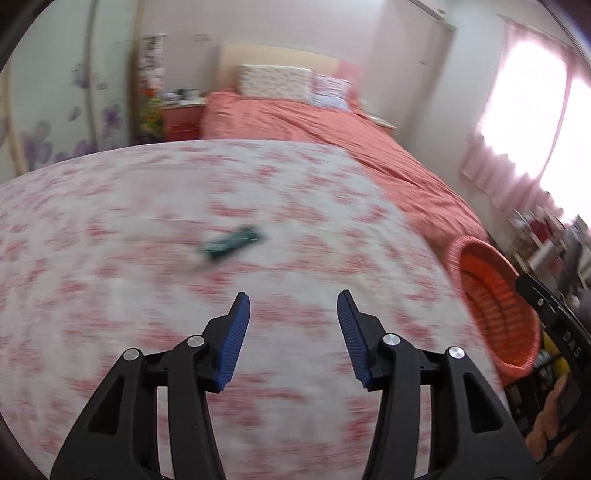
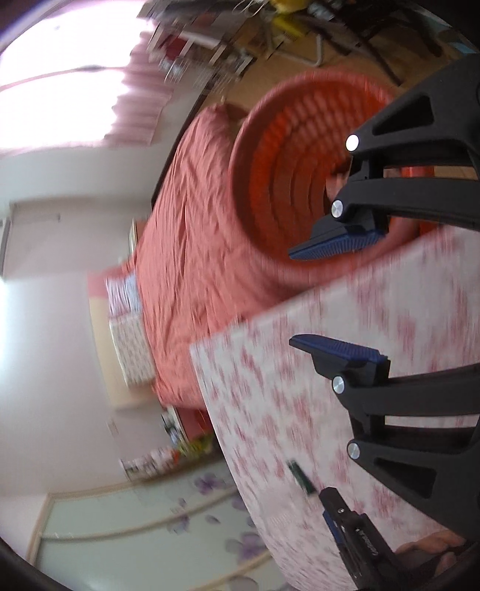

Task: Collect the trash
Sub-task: 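Grasp the green tube with the right tool while the left grasps the clear plastic box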

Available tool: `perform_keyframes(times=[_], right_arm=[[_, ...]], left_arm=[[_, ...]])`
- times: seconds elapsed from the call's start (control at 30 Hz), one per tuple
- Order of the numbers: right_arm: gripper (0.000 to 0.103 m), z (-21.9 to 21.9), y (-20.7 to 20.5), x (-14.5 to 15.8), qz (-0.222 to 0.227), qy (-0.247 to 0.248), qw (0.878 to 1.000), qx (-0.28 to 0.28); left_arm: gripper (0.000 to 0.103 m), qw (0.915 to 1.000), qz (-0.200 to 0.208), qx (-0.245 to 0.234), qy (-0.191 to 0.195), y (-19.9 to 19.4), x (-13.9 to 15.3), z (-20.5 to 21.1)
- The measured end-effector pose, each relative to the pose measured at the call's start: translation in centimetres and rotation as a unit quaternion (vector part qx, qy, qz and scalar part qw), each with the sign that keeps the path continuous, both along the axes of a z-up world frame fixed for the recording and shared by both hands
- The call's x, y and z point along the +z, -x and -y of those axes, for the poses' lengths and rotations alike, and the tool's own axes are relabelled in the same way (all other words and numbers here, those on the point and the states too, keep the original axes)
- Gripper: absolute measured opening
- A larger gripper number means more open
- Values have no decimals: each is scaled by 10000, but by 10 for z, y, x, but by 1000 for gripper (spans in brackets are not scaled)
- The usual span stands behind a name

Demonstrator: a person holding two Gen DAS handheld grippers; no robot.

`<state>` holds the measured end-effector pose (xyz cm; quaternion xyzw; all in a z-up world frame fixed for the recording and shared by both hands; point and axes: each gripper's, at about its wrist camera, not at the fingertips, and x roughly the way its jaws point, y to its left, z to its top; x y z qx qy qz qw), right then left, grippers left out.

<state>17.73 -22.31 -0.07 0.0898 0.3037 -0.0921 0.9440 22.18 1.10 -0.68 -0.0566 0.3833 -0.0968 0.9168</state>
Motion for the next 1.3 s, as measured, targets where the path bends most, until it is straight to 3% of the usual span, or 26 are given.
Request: perform_keyframes(times=[0.23,0.43,0.7,0.9,1.0,1.1,1.3], right_arm=[[42,-92,-47,-6,-292,-134,9958,854],[42,-152,-88,-21,-760,-378,9877,1312],[42,-206,-139,-47,-1323,-534,9811,1307],[42,-216,-156,-64,-1587,-269,9819,996],[37,-213,-152,-65,-1572,-143,9831,924],[20,-199,-145,-65,-1551,-171,9842,834],[19,-187,-142,-65,-1460,-254,9847,915]], left_arm=[[50,9960,-9,890,-21,-3,1,-92],[50,9914,33,1310,33,-1,2,-141],[50,9889,5,1476,164,-6,1,-183],[50,9896,-15,1422,203,-12,-1,-190],[50,9901,-40,1388,212,-14,-4,-190],[50,9905,-73,1354,222,-15,-6,-188],[50,9917,-123,1264,206,-20,-9,-181]])
